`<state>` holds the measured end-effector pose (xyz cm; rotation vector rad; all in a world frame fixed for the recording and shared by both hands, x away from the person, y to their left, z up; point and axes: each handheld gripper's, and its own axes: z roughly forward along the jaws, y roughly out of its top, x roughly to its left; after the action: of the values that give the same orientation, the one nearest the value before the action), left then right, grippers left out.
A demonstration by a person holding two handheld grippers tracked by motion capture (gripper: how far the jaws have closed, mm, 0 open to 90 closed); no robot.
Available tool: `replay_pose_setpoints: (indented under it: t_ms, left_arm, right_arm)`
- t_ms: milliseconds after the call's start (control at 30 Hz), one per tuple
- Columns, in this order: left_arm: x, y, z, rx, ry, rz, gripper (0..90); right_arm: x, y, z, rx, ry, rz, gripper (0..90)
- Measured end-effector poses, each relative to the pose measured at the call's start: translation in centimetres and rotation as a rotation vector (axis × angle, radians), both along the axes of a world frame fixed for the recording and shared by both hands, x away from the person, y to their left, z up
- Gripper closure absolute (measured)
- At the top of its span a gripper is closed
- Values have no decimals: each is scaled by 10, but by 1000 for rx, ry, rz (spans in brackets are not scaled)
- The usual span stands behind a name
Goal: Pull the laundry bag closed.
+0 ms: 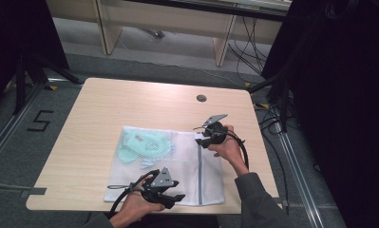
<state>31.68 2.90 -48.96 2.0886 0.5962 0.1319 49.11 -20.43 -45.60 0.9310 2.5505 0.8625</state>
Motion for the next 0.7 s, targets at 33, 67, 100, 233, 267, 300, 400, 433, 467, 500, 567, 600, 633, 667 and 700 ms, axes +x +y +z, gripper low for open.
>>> replay_pose_setpoints:
  t_ms: [33,67,100,233,267,300,400,433,467,500,567,600,633,667,700]
  left_arm:
    - [1,3,2,-2,4,16,473]
    - [2,8,4,-7,11,22,471]
    - [2,11,5,-16,10,21,471]
    - [6,23,9,-23,-1,75,450]
    - [7,26,9,-12,-17,81,441]
    - [9,28,9,-12,-23,79,438]
    - [11,34,8,-12,-10,87,427]
    - [10,35,7,-24,-4,94,416]
    - [11,36,8,-19,-5,96,407]
    - [11,38,7,-14,-14,105,394]
    - [12,42,7,-11,-22,105,376]
    - [11,43,7,-18,-18,131,370]
    - [12,44,7,-25,-26,130,362]
    - [12,46,9,-13,-23,129,354]
    - [13,48,9,-11,-28,118,352]
  right_arm:
    - [-2,-1,1,6,0,-4,524]
    - [-4,-2,4,-3,15,-3,516]
    - [-6,-2,5,3,15,-11,506]
    - [-14,-3,6,40,-11,12,493]
    - [-16,-2,6,41,-11,-1,487]
    - [-19,-2,6,36,-16,-6,481]
    - [-26,-2,8,63,6,19,467]
    - [-28,-1,6,86,-21,15,467]
    - [-30,-2,7,83,-14,25,467]
    - [-32,-2,6,93,-28,22,463]
    - [-37,-3,7,106,-17,30,458]
    - [-38,-5,9,97,-3,32,457]
    - [-40,-4,6,128,-27,25,451]
    - [-42,-5,7,107,-11,31,449]
    - [-43,-6,8,103,-6,38,448]
